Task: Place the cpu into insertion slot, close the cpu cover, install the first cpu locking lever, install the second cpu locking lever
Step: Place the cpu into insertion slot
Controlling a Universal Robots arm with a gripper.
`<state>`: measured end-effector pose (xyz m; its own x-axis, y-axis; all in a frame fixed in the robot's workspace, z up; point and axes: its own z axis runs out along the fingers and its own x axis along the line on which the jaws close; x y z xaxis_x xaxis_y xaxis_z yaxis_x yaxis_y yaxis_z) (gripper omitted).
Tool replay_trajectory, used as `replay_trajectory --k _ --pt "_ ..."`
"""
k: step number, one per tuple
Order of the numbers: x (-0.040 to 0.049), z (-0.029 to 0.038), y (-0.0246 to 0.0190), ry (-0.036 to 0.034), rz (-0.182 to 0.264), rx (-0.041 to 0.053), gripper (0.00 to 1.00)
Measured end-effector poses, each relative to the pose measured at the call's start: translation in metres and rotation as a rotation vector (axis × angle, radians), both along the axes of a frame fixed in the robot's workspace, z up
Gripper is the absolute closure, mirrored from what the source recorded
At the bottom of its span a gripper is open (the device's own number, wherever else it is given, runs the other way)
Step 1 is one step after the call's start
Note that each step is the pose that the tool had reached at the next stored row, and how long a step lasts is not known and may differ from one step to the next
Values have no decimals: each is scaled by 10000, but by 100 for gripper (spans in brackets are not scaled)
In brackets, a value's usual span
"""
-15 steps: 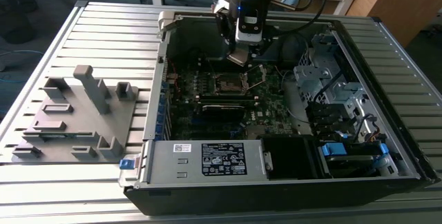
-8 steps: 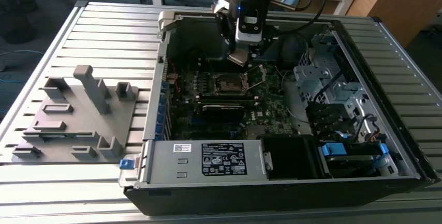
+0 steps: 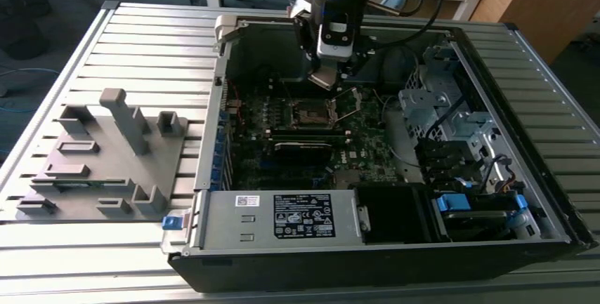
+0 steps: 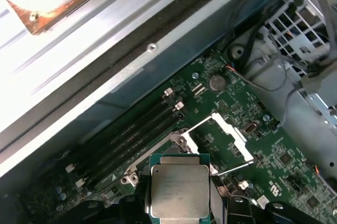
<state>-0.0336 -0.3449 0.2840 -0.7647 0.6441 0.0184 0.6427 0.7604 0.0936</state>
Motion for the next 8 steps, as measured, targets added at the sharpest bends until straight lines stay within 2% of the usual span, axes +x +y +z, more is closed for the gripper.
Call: replay_trajectory --k 8 --pt "0 -27 0 1 -1441 -1 46"
